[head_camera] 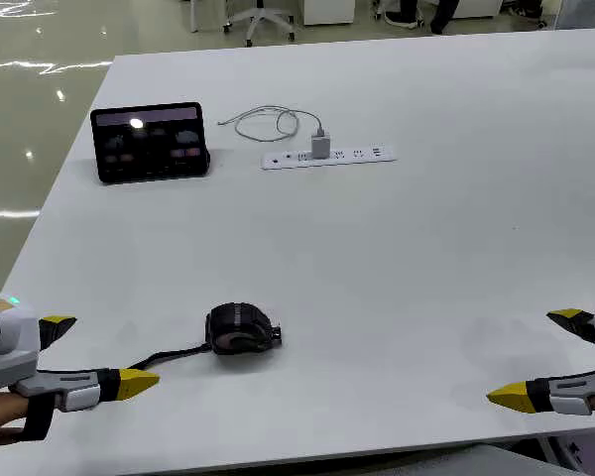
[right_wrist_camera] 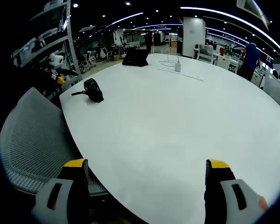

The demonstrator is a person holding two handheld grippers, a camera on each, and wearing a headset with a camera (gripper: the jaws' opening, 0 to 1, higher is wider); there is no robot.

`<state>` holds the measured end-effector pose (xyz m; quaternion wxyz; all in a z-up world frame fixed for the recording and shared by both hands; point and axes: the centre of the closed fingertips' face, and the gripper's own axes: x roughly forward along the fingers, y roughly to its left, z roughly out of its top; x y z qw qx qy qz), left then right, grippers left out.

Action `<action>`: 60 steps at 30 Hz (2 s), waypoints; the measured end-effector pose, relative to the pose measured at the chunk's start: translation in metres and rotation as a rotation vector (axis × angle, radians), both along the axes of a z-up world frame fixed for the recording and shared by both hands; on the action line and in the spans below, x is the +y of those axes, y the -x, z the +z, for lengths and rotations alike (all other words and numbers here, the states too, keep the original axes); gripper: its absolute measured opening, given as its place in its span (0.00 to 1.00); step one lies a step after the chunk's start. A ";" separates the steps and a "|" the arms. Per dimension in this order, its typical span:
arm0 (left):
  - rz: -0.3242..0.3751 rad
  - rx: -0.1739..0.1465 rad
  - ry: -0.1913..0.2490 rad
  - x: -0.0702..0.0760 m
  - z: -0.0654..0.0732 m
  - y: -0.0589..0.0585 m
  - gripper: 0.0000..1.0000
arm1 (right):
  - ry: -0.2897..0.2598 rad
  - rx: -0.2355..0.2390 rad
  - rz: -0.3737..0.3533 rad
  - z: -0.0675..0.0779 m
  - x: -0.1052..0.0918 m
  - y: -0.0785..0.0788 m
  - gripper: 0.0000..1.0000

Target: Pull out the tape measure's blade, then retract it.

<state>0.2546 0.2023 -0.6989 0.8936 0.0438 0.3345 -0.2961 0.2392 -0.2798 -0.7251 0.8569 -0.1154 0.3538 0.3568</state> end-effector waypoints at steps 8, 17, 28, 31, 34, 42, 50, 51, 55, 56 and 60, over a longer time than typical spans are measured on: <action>-0.002 -0.004 -0.006 -0.001 0.001 0.000 1.00 | -0.001 0.004 -0.002 -0.002 -0.001 0.002 1.00; 0.002 -0.015 0.002 0.000 0.003 -0.004 1.00 | 0.000 -0.005 0.001 -0.001 -0.001 0.000 1.00; -0.067 0.001 -0.018 -0.012 0.000 -0.010 1.00 | 0.006 -0.036 0.031 0.003 0.009 -0.013 1.00; -0.097 0.001 -0.094 -0.010 -0.006 -0.017 1.00 | 0.007 -0.052 0.051 0.005 0.016 -0.019 1.00; -0.139 0.011 -0.084 -0.022 -0.005 -0.022 1.00 | -0.006 -0.062 0.084 0.009 0.027 -0.026 1.00; -0.272 0.023 -0.101 -0.051 -0.009 -0.034 0.97 | -0.014 -0.074 0.138 0.013 0.053 -0.040 1.00; -0.407 0.060 -0.184 -0.079 -0.025 -0.043 0.99 | -0.027 -0.085 0.237 0.006 0.093 -0.042 1.00; -0.425 0.065 -0.193 -0.084 -0.027 -0.043 1.00 | -0.021 -0.081 0.246 0.004 0.096 -0.042 1.00; -0.493 0.069 -0.230 -0.096 -0.032 -0.043 1.00 | -0.023 -0.074 0.268 -0.003 0.102 -0.046 1.00; -0.507 0.072 -0.233 -0.100 -0.032 -0.043 1.00 | -0.026 -0.074 0.280 -0.004 0.105 -0.046 1.00; -0.573 0.070 -0.329 -0.102 -0.043 -0.048 1.00 | -0.061 -0.082 0.309 -0.003 0.117 -0.049 1.00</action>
